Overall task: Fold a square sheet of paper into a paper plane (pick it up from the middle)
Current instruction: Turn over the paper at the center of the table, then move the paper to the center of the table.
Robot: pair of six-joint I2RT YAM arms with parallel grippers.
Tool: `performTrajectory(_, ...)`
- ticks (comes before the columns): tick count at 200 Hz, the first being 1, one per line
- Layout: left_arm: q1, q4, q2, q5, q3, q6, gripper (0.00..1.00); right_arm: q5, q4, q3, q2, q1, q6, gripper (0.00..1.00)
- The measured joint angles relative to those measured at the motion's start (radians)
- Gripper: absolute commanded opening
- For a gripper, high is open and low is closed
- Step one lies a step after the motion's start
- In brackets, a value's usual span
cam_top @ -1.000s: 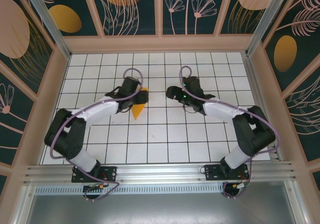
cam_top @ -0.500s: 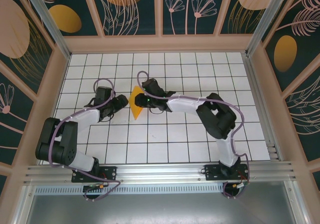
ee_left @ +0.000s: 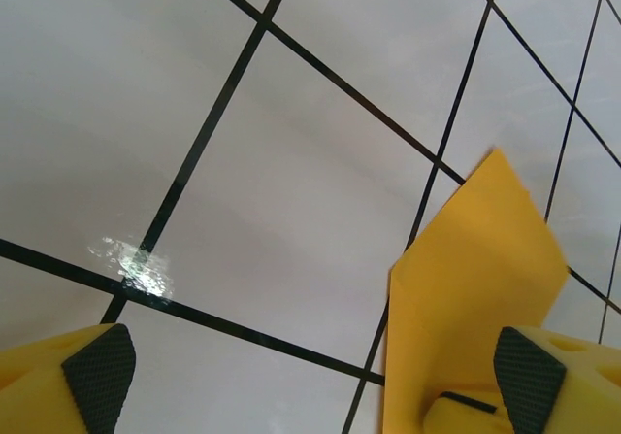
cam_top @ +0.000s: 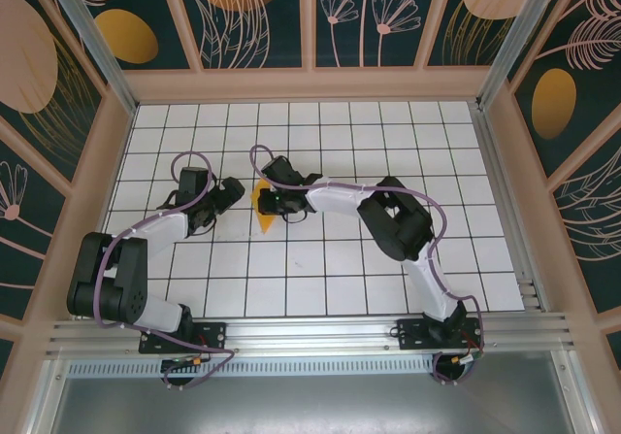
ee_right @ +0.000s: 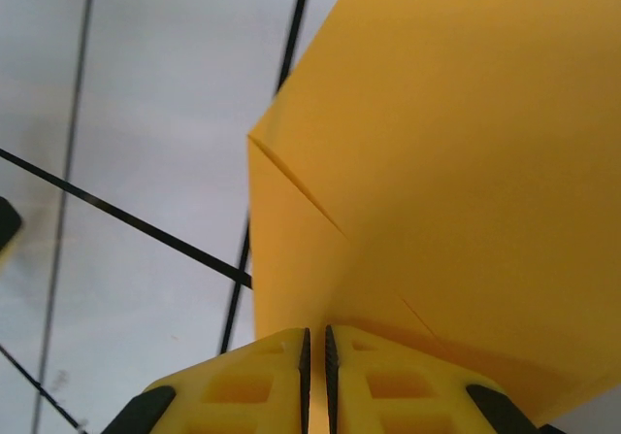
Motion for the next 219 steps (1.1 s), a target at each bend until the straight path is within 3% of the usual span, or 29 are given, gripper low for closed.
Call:
performTrajectory(54, 0.000, 0.011, 0.000, 0.035, 0.000, 0.000, 0.98, -0.048, -0.007, -0.076, -0.038, -0.030, -0.225, 0.17)
performTrajectory(91, 0.000, 0.034, -0.003, 0.053, -0.011, 0.000, 0.99, -0.088, -0.051, -0.248, -0.172, -0.089, -0.460, 0.20)
performTrajectory(117, 0.000, 0.043, -0.005, 0.061, -0.020, 0.000, 0.98, -0.083, -0.117, -0.343, -0.278, -0.127, -0.543, 0.23)
performTrajectory(143, 0.000, 0.049, -0.005, 0.064, -0.021, 0.000, 0.99, -0.069, -0.130, -0.349, -0.352, -0.134, -0.517, 0.27)
performTrajectory(219, 0.000, 0.061, -0.016, 0.097, -0.033, 0.000, 0.98, 0.077, -0.064, -0.341, -0.377, -0.065, -0.131, 0.23)
